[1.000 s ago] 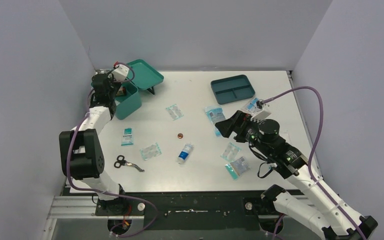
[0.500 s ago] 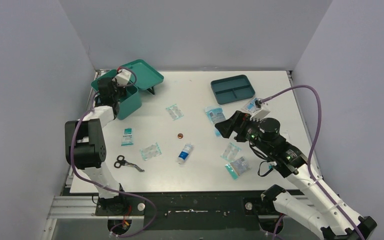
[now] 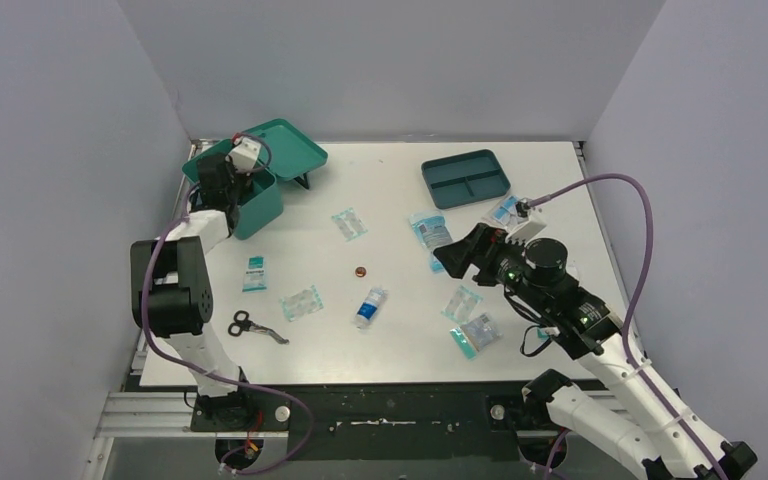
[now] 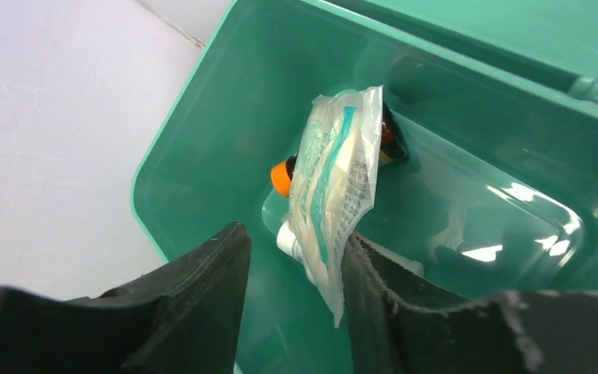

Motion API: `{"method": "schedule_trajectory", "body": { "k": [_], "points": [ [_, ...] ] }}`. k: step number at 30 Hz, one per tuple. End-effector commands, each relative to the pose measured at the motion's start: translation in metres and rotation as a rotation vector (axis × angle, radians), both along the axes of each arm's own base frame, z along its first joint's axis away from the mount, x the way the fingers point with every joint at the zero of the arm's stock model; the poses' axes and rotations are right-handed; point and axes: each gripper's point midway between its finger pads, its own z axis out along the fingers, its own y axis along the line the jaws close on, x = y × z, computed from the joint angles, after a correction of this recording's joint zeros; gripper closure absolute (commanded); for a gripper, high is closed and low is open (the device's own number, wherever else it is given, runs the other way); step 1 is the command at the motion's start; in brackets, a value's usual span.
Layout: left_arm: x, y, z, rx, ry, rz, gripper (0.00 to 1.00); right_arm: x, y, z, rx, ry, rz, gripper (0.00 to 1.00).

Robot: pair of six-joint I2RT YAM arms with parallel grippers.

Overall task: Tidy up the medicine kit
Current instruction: Place the medical item at the medicine box.

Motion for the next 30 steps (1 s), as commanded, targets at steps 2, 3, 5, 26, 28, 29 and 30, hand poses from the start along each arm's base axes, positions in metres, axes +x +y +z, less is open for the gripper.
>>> {"method": "schedule_trajectory", "body": {
  "k": [2,3,5,26,28,29,30],
  "points": [
    [0.001,-0.021,0.078,-0.054,-0.13,0.008,0.52,-0.009,0.002,0.02,0.054,-0.022,0.029,0.0],
    [-0.001,-0.026,0.085,-0.074,-0.14,0.013,0.51,-0.01,0.001,0.018,0.057,-0.011,0.029,0.0],
    [-0.005,-0.036,0.098,-0.106,-0.145,0.016,0.49,-0.012,0.002,0.015,0.06,0.006,0.032,0.0],
    [-0.124,-0.188,0.173,-0.705,-0.081,-0.308,0.03,-0.014,-0.026,-0.029,-0.017,0.152,-0.13,0.0],
    [-0.141,-0.209,0.165,-0.794,-0.014,-0.387,0.03,-0.011,-0.03,-0.035,-0.036,0.176,-0.162,0.0],
    [-0.151,-0.22,0.16,-0.821,0.025,-0.438,0.03,-0.009,-0.029,-0.038,-0.041,0.186,-0.166,0.0],
    [-0.159,-0.229,0.154,-0.858,0.066,-0.462,0.03,-0.008,-0.028,-0.041,-0.046,0.198,-0.168,0.0]
  ]
}}
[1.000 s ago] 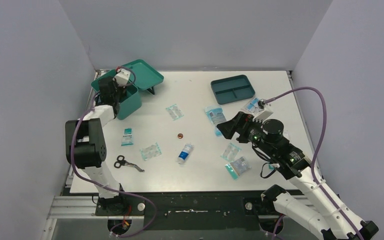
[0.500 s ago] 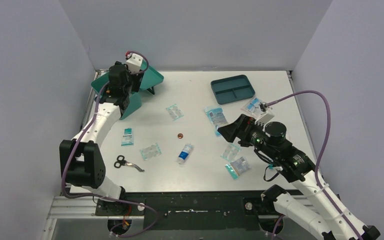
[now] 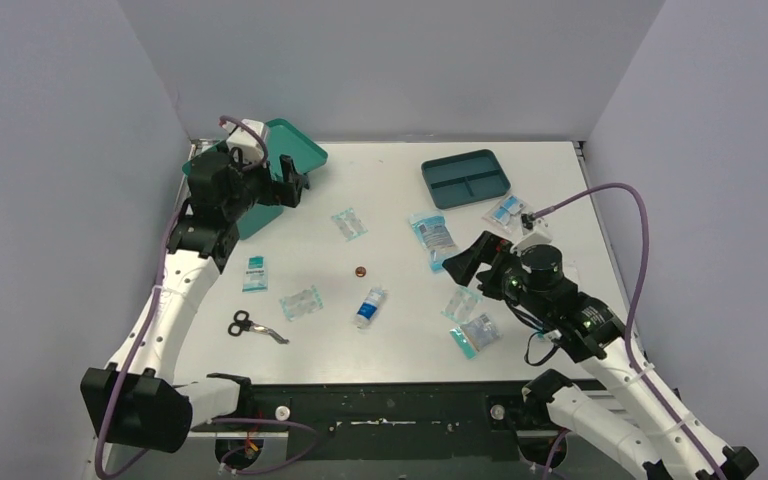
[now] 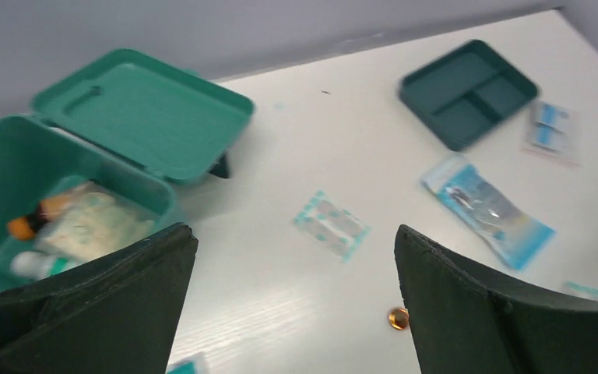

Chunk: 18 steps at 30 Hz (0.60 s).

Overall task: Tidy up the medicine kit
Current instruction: Place the medical item at the medicine box, then pick up the medical item at the center of the board.

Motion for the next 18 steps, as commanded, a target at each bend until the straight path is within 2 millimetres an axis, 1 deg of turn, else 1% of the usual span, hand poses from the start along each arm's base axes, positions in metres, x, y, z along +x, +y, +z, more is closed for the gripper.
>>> {"method": "schedule_trajectory", "body": {
  "k": [1,4,7,11,14,16,18],
  "points": [
    [-0.043,-0.058,-0.023,-0.224,0.162,-0.242,0.03,0.012,-0.01,-0.017,-0.054,0.047,-0.083,0.0],
    [-0.065,-0.075,-0.041,-0.27,0.25,-0.297,0.03,0.02,-0.012,-0.03,-0.096,0.08,-0.115,0.0],
    [-0.083,-0.082,-0.065,-0.316,0.342,-0.293,0.03,0.028,-0.015,-0.044,-0.144,0.109,-0.147,0.0],
    [-0.097,-0.081,-0.098,-0.353,0.425,-0.261,0.03,0.041,-0.016,-0.062,-0.18,0.137,-0.183,0.0],
    [-0.104,-0.073,-0.122,-0.344,0.485,-0.198,0.03,0.053,-0.025,-0.081,-0.225,0.154,-0.245,0.0],
    [-0.106,-0.068,-0.131,-0.331,0.496,-0.17,0.03,0.06,-0.033,-0.099,-0.253,0.177,-0.264,0.0],
    [-0.106,-0.065,-0.134,-0.314,0.478,-0.152,0.03,0.068,-0.032,-0.11,-0.233,0.192,-0.239,0.0]
  ]
}}
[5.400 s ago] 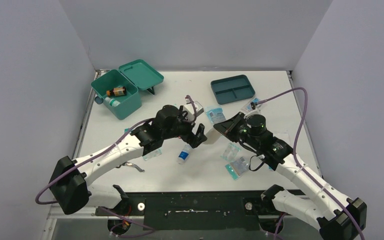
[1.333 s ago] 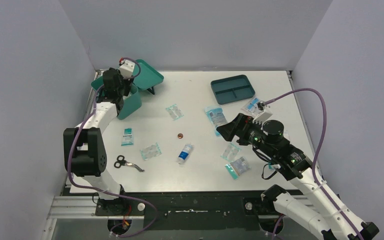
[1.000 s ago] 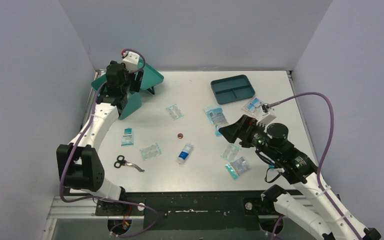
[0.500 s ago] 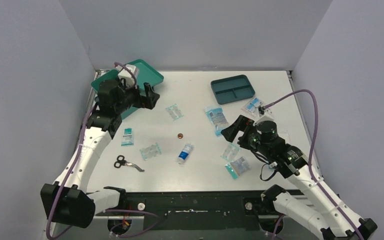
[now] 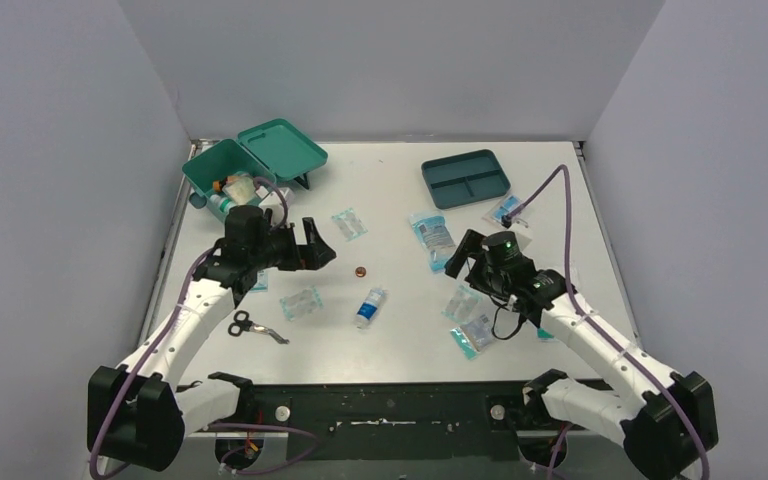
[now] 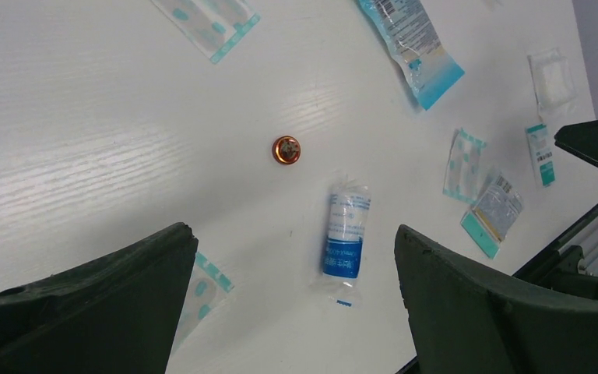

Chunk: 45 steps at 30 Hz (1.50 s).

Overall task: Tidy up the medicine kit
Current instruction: Pick up the medical item at the center of the board.

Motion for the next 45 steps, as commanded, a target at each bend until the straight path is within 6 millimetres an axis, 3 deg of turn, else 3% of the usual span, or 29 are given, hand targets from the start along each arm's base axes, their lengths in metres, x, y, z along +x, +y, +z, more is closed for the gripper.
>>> {"method": "schedule_trajectory", "body": {
  "k": [1,8,13,16,18,21,29,45],
  "points": [
    [-0.002,0.005,0.009,0.002,-0.048,0.047,0.03,0.028,-0.01,-0.018,0.009,-0.029,-0.029,0.0],
    [0.0,0.027,0.016,0.054,-0.157,0.15,0.03,0.072,-0.006,-0.011,-0.016,-0.153,0.108,0.09],
    [-0.009,0.014,0.019,0.043,-0.159,0.053,0.03,0.104,-0.006,-0.009,-0.086,-0.168,0.177,0.21],
    [-0.011,0.021,0.019,0.101,-0.161,0.068,0.03,0.123,-0.007,-0.016,-0.156,-0.154,0.217,0.27],
    [-0.013,0.027,0.018,0.141,-0.159,0.089,0.03,0.134,-0.008,-0.021,-0.217,-0.138,0.252,0.26],
    [-0.014,0.032,0.016,0.184,-0.163,0.107,0.03,0.145,-0.01,-0.033,-0.299,-0.091,0.287,0.12],
    [-0.013,0.037,0.02,0.226,-0.186,0.127,0.03,0.154,0.005,-0.061,-0.406,-0.038,0.405,0.01],
    [-0.011,0.045,0.019,0.266,-0.189,0.164,0.05,0.147,0.02,-0.103,-0.564,0.04,0.491,0.01]
  ]
}}
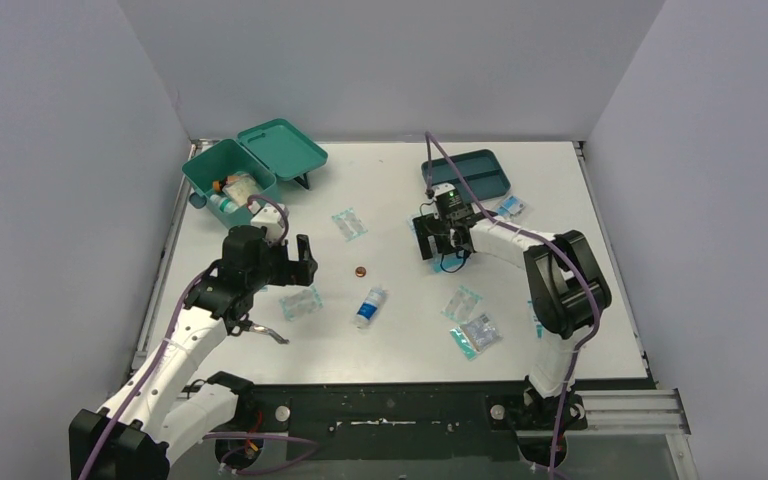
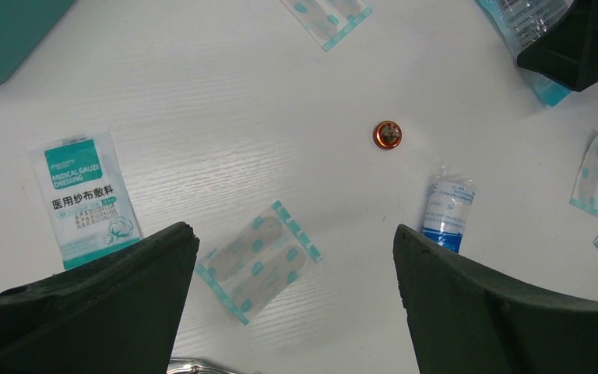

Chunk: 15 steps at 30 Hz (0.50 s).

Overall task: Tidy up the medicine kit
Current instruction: Pick up the medical item at the center of the board.

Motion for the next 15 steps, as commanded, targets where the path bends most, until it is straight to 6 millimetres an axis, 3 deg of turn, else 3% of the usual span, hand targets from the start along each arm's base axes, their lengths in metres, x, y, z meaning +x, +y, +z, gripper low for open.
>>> {"method": "schedule_trajectory", "body": {
  "k": [1,8,15],
  "points": [
    [0.01,-0.001,0.03,-0.006,-0.08,0.008,0.06,0.011,-0.002,0.004,-0.043,-0.059,-0.006,0.02],
    [0.01,-0.002,0.027,-0.006,-0.075,0.004,0.07,0.002,0.011,-0.006,-0.007,-0.037,0.082,0.07],
    [0.011,0.003,0.027,0.012,-0.081,0.032,0.08,-0.001,0.011,-0.009,-0.034,-0.033,0.101,0.07]
  ]
}}
